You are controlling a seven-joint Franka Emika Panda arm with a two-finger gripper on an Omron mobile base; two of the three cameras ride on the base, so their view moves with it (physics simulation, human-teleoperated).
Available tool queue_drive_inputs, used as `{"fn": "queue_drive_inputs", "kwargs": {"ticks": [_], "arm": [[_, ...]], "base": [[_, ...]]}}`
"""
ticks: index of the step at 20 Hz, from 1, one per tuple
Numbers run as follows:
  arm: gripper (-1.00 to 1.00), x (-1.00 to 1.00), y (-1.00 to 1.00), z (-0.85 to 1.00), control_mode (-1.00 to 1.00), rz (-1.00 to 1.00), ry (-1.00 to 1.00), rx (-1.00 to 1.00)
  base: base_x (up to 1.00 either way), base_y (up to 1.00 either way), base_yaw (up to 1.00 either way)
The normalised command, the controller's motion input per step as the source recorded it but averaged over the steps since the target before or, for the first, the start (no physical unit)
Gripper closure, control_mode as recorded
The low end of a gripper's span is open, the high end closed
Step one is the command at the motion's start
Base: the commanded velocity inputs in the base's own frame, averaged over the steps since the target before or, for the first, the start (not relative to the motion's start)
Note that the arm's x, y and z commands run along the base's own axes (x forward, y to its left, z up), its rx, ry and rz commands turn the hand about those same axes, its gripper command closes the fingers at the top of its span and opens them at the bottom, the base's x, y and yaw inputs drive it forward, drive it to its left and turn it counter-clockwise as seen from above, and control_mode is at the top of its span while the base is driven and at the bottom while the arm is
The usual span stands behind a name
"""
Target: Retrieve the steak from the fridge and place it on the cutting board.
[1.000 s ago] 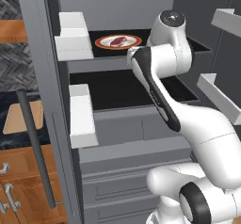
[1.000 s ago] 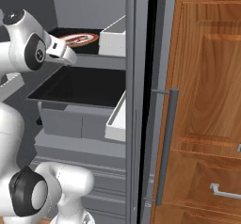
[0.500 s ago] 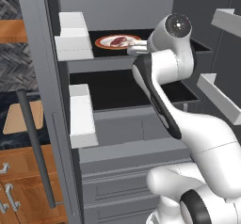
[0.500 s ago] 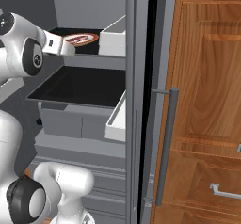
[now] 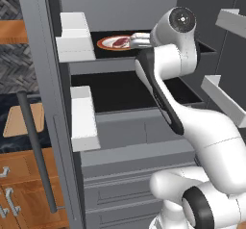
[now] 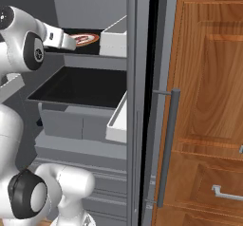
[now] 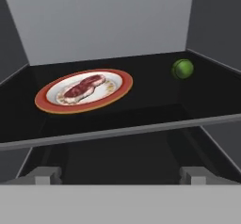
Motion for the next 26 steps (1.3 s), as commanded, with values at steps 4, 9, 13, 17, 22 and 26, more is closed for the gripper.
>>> {"fn": "queue_drive_inputs", "kwargs": {"ticks": [4,9,13,17,22,26], "arm": [[-1.00,0.09,0.02,-0.01,-1.00,0.00,0.00,0.00],[-1.00,0.32,0.01,-0.11,-1.00,0.00,0.01,0.00],[-1.00,0.37,0.09,-0.08,-1.00,0.00,0.00,0.00],[-1.00,0.38,0.28,0.00,-1.00,0.00,0.00,0.00],[-1.00,0.39,0.27,0.00,-1.00,0.00,0.00,0.00],[-1.00,0.51,0.12,0.00,-1.00,0.00,0.02,0.00]], "base": [[0.00,0.00,0.00],[0.00,0.00,0.00],[0.00,0.00,0.00],[0.00,0.00,0.00],[0.00,0.00,0.00],[0.00,0.00,0.00]]}}
